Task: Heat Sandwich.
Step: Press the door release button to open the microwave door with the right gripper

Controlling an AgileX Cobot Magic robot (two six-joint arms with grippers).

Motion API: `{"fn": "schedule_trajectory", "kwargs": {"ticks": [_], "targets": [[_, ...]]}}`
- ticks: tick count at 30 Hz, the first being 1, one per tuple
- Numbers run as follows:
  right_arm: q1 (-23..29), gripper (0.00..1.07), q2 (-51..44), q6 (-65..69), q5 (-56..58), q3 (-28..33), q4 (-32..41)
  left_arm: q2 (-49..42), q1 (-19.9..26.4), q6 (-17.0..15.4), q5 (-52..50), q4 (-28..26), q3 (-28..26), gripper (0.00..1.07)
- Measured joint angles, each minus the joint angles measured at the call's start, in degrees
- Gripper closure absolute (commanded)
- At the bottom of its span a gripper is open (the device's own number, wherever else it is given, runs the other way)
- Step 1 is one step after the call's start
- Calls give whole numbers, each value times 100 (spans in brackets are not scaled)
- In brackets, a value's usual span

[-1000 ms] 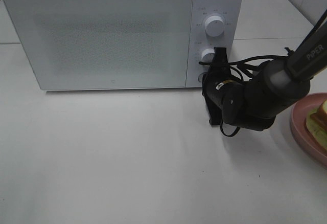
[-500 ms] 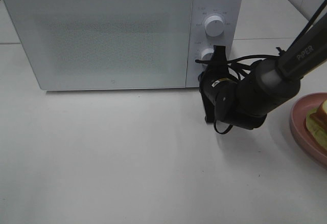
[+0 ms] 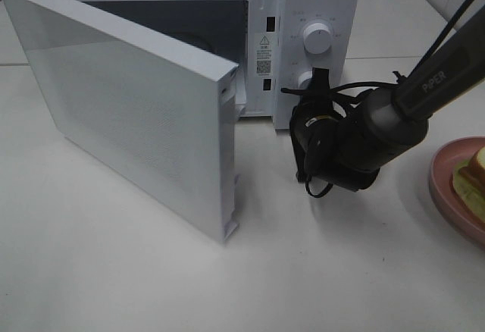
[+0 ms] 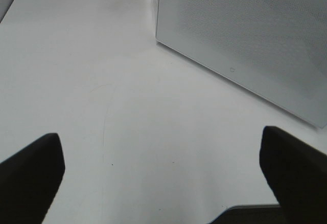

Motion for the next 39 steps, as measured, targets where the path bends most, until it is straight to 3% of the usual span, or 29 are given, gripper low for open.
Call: {"fn": "schedule_trajectory", "kwargs": {"ticks": [17,39], "targets": [[6,107,-172,-6,258,92,-40,0,0,0,0,0,0,10],[-57,107,-1197,-481,974,1049,-751,0,0,29,0,-6,0,10]]}}
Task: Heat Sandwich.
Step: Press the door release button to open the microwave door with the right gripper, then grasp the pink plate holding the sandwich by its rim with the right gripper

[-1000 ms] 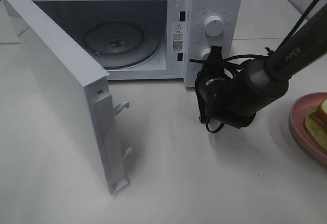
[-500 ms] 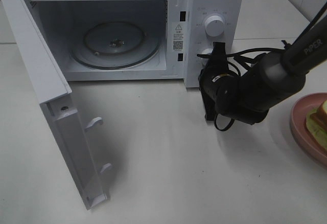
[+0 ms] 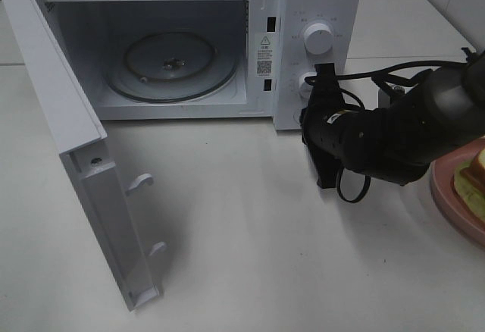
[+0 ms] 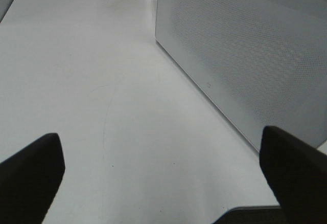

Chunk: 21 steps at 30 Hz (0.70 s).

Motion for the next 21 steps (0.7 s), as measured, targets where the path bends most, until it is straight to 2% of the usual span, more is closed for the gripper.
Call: {"fn": "schedule_trajectory", "kwargs": {"ticks": [7,14,21], "targets": [[0,107,-602,-619,665,315,-350,0,0,0,0,0,0,10],[-292,107,-1192,-1587,2280,372,-1673,0,0,11,0,0,0,10],[-665,106,-1730,-2848,3443,378,-2567,0,0,11,0,0,0,10]]}}
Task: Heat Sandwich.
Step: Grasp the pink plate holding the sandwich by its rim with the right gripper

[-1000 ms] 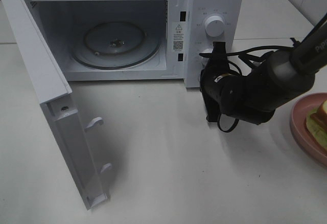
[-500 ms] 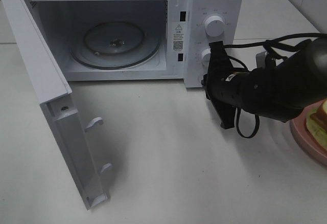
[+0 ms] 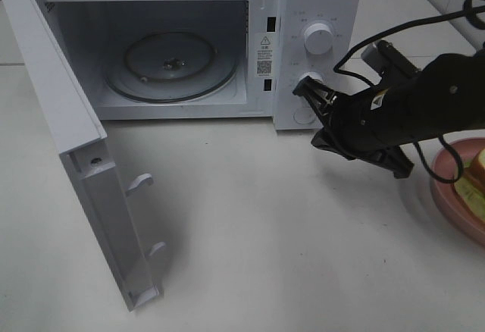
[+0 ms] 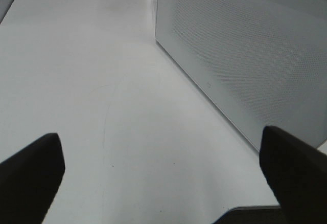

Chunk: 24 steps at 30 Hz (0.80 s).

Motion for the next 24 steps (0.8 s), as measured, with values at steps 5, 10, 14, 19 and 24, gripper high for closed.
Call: {"fn": "schedule_trajectory", "kwargs": {"ticks": [5,10,14,19,24], "targets": [[-223,105,-327,-1100,1123,-17,-332,0,0,0,0,0,0,10],[-275,104,-561,-2252,2045,-69,-493,0,0,0,0,0,0,10],[-275,103,-722,-3300,2515,-97,-705,0,0,0,0,0,0,10],[-298,100,-963,-3896,3146,-97,-940,0,0,0,0,0,0,10],[-447,89,-1266,-3982,3581,-97,-1043,0,0,0,0,0,0,10]]}}
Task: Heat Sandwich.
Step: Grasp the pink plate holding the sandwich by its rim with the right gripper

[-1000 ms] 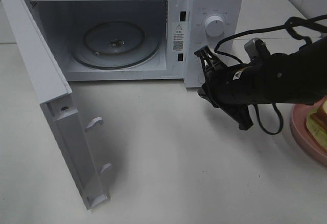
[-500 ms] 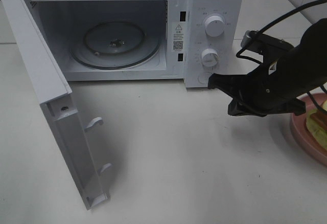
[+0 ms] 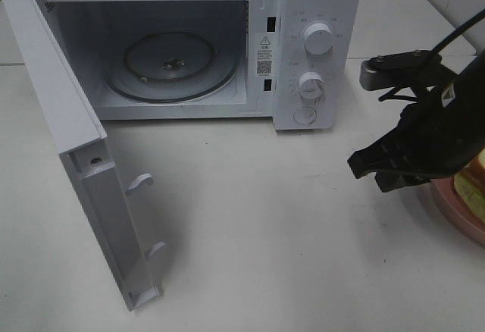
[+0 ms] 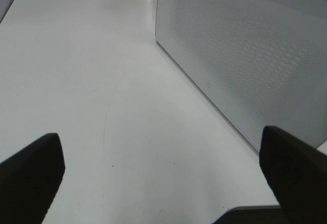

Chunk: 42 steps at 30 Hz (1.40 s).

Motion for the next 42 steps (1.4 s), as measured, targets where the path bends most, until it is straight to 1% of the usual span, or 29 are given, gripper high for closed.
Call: {"fn": "schedule_trajectory", "kwargs": {"ticks": [1,2,4,5,6,7,10,11,12,15,24,34,36,38,42], "targets": [[-97,80,-92,0,149,0,-40,0,0,0,0,0,0,10],[-97,80,-92,0,149,0,-40,0,0,0,0,0,0,10],[-183,67,-172,-6,275,0,-103,0,0,0,0,0,0,10],[-235,59,-189,-6,315,0,-143,0,0,0,0,0,0,10],[-332,42,-218,-6,390,0,-218,0,0,0,0,0,0,10],[-332,42,-218,-6,390,0,-218,0,0,0,0,0,0,10],[-561,14,-252,-132,596,0,-269,0,0,0,0,0,0,10],[-561,14,-252,-132,596,0,-269,0,0,0,0,0,0,10],[-625,4,-252,-189,665,0,-281,0,0,0,0,0,0,10],[-837,5,-252,-516,917,0,-327,0,0,0,0,0,0,10],[-1100,8,-178,-630,985,0,-332,0,0,0,0,0,0,10],[-1129,11,395,-602,819,0,-355,0,0,0,0,0,0,10],[-1129,12,561,-481,756,0,-464,0,0,0,0,0,0,10],[-1129,12,785,-246,670,0,-756,0,0,0,0,0,0,10],[-1129,13,940,-17,544,0,-1026,0,0,0,0,0,0,10]]}}
